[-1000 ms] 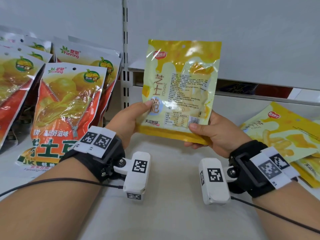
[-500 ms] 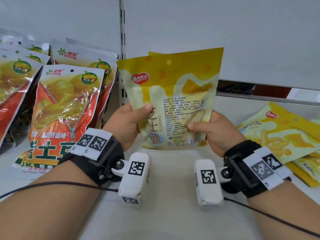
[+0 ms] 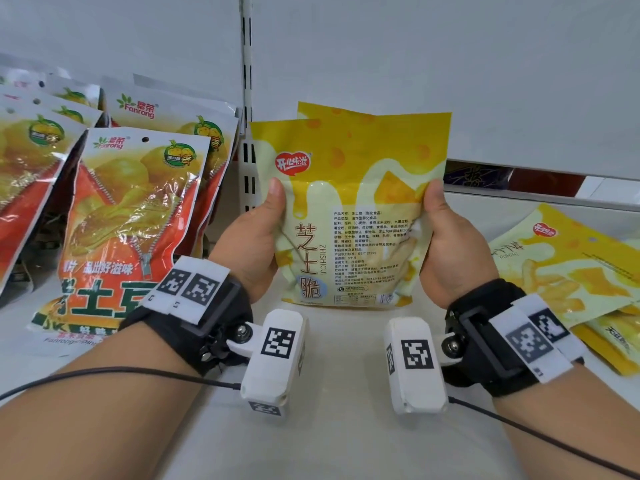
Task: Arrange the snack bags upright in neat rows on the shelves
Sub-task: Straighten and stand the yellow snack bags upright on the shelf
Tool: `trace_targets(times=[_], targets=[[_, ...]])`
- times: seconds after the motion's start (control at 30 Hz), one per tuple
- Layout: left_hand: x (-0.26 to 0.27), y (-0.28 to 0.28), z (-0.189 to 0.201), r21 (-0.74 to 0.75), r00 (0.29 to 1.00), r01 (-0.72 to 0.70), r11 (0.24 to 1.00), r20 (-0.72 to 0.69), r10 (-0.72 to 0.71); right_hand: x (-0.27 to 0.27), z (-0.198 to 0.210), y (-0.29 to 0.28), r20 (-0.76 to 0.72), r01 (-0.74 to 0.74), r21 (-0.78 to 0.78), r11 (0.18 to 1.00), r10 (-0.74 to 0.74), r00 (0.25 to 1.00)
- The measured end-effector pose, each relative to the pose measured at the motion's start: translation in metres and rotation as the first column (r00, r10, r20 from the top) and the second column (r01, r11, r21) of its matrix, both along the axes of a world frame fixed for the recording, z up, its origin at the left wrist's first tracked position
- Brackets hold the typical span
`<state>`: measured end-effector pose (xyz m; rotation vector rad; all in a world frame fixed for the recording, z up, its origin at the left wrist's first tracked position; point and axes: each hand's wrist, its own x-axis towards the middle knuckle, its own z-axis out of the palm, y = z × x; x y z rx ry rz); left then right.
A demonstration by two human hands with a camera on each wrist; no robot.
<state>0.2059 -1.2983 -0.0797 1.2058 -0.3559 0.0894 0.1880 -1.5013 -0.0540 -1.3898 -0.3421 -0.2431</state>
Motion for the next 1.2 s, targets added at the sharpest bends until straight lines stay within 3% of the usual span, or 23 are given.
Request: trace_targets(times=[0.17, 0.27, 0.33, 0.43, 0.53, 0.67, 0.7, 0.77, 0.83, 0.9, 0.93, 1.1, 1.2], targets=[[-0.004, -0.002, 0.001, 0.009, 0.997, -0.080, 0.997, -0.014, 0.080, -0.001, 0.000, -0.002, 0.008, 0.053, -0.031, 0.998, -0.053, 0.999], [-0.007, -0.004, 0.006, 0.039, 0.972, -0.235, 0.971, -0.020, 0.236, 0.005, -0.003, -0.004, 0.031, 0.262, -0.030, 0.965, -0.261, 0.965], [-0.008, -0.006, 0.009, -0.016, 0.953, -0.301, 0.954, -0.029, 0.300, 0.008, -0.004, -0.008, 0.064, 0.383, -0.029, 0.923, -0.381, 0.923], [-0.011, -0.009, 0.013, -0.110, 0.970, -0.245, 0.963, -0.040, 0.242, 0.005, -0.002, -0.007, 0.043, 0.283, -0.108, 0.953, -0.280, 0.959], [-0.013, -0.012, 0.016, -0.178, 1.000, -0.011, 0.984, 0.000, 0.011, -0.003, -0.002, 0.000, 0.015, 0.025, -0.239, 0.971, -0.022, 1.000], [-0.019, -0.015, 0.017, 0.013, 0.988, 0.141, 0.990, 0.055, -0.142, -0.007, -0.002, 0.007, 0.038, -0.219, -0.223, 0.950, 0.233, 0.972], [-0.021, -0.015, 0.017, 0.020, 0.986, 0.157, 0.987, 0.057, -0.158, -0.008, -0.002, 0.007, 0.066, -0.225, -0.213, 0.951, 0.243, 0.968], [-0.023, -0.017, 0.018, -0.013, 0.995, 0.077, 0.997, 0.061, -0.076, -0.011, -0.001, 0.010, 0.118, -0.089, -0.221, 0.971, 0.117, 0.986], [-0.021, -0.018, 0.016, 0.026, 0.987, -0.150, 0.988, 0.068, 0.148, -0.007, -0.002, 0.008, 0.124, 0.076, -0.185, 0.980, -0.054, 0.991], [-0.015, -0.013, 0.012, 0.136, 0.928, -0.370, 0.919, 0.100, 0.359, -0.004, -0.003, 0.007, 0.102, 0.075, -0.099, 0.992, -0.065, 0.993], [-0.011, -0.010, 0.009, 0.175, 0.912, -0.410, 0.895, 0.091, 0.400, -0.004, -0.002, 0.007, 0.088, 0.053, -0.055, 0.997, -0.048, 0.995], [-0.007, -0.008, 0.003, 0.132, 0.958, -0.284, 0.950, -0.010, 0.287, -0.003, -0.001, 0.006, 0.038, -0.001, 0.081, 0.997, -0.002, 0.999], [-0.005, -0.007, 0.002, -0.008, 0.965, -0.256, 0.967, -0.052, 0.255, -0.001, 0.000, 0.003, 0.026, 0.020, 0.118, 0.993, -0.023, 0.999]])
